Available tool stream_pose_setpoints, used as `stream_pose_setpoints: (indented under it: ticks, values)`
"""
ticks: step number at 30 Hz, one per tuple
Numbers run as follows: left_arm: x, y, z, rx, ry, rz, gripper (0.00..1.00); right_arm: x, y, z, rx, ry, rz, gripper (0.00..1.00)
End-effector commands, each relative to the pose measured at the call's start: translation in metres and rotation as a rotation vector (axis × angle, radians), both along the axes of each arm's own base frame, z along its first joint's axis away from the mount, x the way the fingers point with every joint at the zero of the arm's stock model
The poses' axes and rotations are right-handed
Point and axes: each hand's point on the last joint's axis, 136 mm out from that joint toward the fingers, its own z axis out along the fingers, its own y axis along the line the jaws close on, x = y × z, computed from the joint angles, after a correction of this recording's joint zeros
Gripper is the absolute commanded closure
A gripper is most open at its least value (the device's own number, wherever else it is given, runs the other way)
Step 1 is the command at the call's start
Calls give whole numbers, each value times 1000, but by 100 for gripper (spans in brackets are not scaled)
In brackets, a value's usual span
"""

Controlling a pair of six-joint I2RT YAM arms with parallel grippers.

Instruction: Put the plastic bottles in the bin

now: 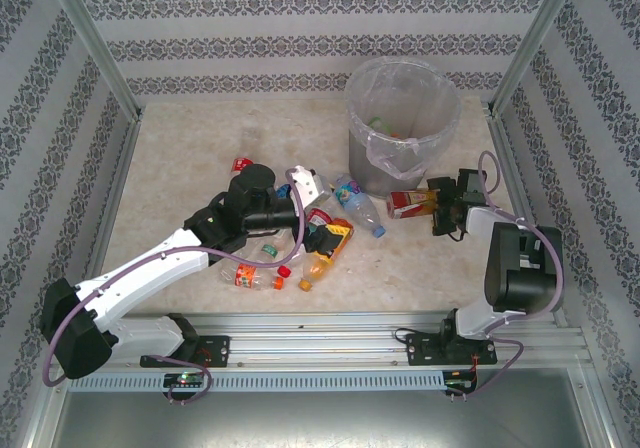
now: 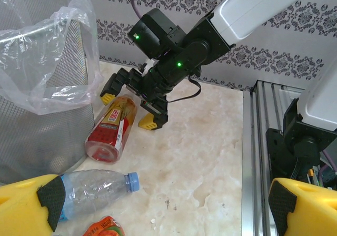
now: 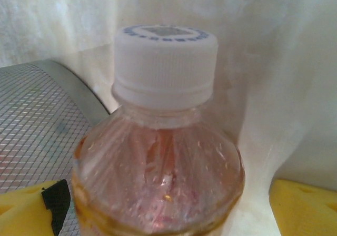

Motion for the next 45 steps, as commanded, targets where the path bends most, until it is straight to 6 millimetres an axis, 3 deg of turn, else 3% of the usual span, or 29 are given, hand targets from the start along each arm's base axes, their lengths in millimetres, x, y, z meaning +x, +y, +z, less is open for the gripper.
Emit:
stream_pose_setpoints:
  ticks: [1,11,15,21,27,35,39,45]
  values:
    - [-4,-3,9,5,-37,-17,0,14,8,-2,30,-37,-1,7]
    - [-5,-3,10,12,-47,-15,0,13,7,-10,23,-42,-2,34]
    - [-4,-2,10,15,-47,-7,0,10,-1,9,-41,-71,31,40]
    - [-1,-1,14,1,-54,15,0,-6,-15,52,-228,-133,114,43]
    - [12,7,20,-23,-73,116,0,-36,-34,109,-463,-184,145,44]
    - [22,16,25,-48,-92,195,0,-79,-67,209,-787,-222,73,49]
    - [23,16,26,-68,-72,207,0,-77,-65,275,-906,-323,79,49]
    - [21,14,22,-63,-59,189,0,-55,-39,371,-1172,-433,146,49]
